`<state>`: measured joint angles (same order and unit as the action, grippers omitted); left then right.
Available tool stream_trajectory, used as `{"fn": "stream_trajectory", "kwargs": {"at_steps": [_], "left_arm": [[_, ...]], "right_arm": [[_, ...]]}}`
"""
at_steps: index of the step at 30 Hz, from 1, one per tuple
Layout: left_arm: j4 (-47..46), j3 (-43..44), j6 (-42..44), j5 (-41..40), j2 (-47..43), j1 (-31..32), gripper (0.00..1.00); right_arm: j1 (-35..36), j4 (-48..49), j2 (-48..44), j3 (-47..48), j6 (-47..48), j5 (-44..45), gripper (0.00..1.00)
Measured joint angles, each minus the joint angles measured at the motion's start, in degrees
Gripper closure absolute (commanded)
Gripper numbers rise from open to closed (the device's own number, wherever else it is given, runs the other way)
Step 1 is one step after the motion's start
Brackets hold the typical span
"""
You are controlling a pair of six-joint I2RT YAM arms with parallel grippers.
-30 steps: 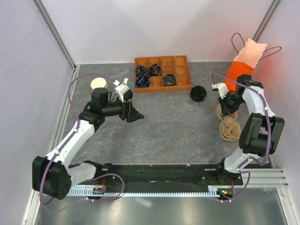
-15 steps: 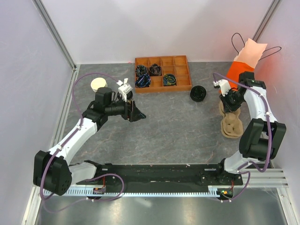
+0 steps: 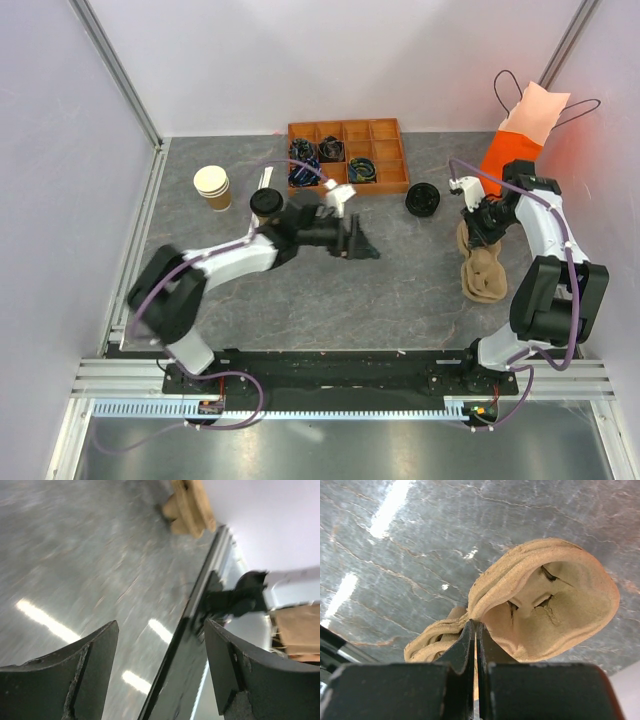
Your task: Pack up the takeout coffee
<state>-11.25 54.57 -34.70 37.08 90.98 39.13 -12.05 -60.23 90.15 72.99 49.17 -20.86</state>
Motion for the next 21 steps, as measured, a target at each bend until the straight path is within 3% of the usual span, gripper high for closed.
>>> {"fn": "stream_trajectory", "kwargs": {"at_steps": [5,9,13,21], "left_arm": [[-9.20,13.53,-12.76,-1.97,17.07,6.64,0.24],[-15.08,19.69,-21.46,-4.04,24.79,8.83,0.22],[-18.18,22.08,-27.34,-6.08,28.46,9.53,0.22],[-19.43,25.77,-33.11,-8.17,32.26,10.03,0.39]], "right_arm": [[0.31,-0.02,-0.85,-0.61,-1.73,-2.47,1.00],[1.07,0.02,-1.77,-1.01,-3.45,-4.50,1.00],[1.70,0.02,-2.84,-2.14,-4.92,-6.03,1.00],[1.73,0.00,-5.49,-5.42,-7.96,-8.87,1.00]]}}
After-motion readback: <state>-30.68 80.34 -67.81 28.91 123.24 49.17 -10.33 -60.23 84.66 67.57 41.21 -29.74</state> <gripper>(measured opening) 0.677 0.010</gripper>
